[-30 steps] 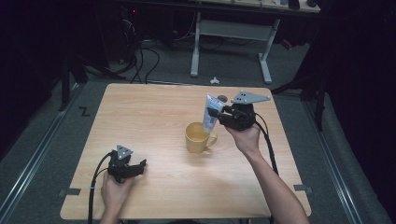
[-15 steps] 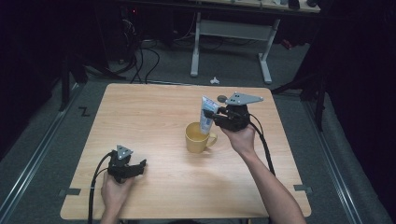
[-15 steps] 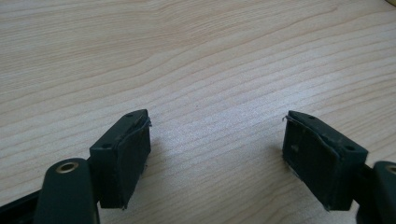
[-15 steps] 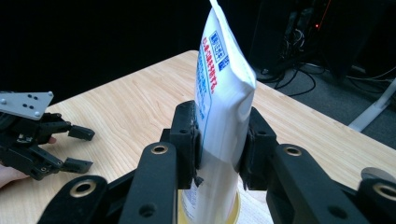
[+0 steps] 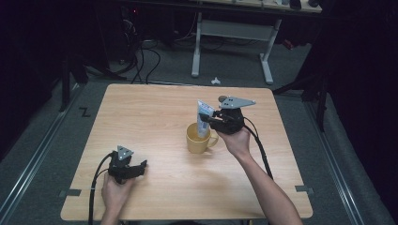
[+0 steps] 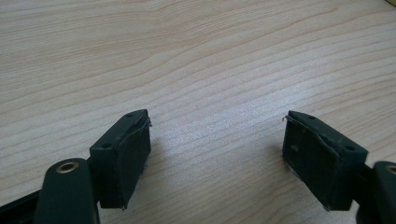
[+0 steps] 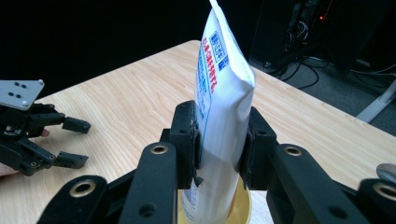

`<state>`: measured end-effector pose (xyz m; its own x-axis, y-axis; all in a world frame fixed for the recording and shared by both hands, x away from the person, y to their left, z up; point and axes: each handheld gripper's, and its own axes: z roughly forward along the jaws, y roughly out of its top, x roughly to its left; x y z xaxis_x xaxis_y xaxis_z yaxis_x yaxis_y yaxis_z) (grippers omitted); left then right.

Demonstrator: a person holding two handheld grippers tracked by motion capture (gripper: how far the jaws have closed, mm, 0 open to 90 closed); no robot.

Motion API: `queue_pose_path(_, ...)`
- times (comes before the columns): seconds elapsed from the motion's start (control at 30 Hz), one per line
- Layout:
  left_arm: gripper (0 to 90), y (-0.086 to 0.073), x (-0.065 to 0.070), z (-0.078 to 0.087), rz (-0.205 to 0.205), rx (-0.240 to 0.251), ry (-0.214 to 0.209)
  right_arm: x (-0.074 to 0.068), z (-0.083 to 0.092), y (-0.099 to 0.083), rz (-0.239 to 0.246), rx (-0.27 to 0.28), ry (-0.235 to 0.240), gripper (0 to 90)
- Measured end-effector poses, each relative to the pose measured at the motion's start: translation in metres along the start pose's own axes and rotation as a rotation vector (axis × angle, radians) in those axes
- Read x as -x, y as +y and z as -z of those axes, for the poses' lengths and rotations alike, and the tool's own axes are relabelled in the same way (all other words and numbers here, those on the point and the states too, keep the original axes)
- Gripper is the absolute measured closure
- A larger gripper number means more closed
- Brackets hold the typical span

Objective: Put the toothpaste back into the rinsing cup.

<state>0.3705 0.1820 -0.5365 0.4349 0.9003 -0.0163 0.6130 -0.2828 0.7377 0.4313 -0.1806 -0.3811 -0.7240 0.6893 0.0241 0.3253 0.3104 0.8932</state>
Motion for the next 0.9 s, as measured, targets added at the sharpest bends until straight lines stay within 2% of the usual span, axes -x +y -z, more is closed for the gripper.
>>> queue_pose_path(0.63,23.5,0.0,0.0,0.0,0.0,0.001,0.0,-0.003,-0.018,-0.014,0.011,-0.038,0.003,70.6)
queue_pose_path(0.9,23.5,0.0,0.0,0.0,0.0,0.0,0.0,-0.002,-0.022,-0.021,-0.004,-0.043,0.003,70.6)
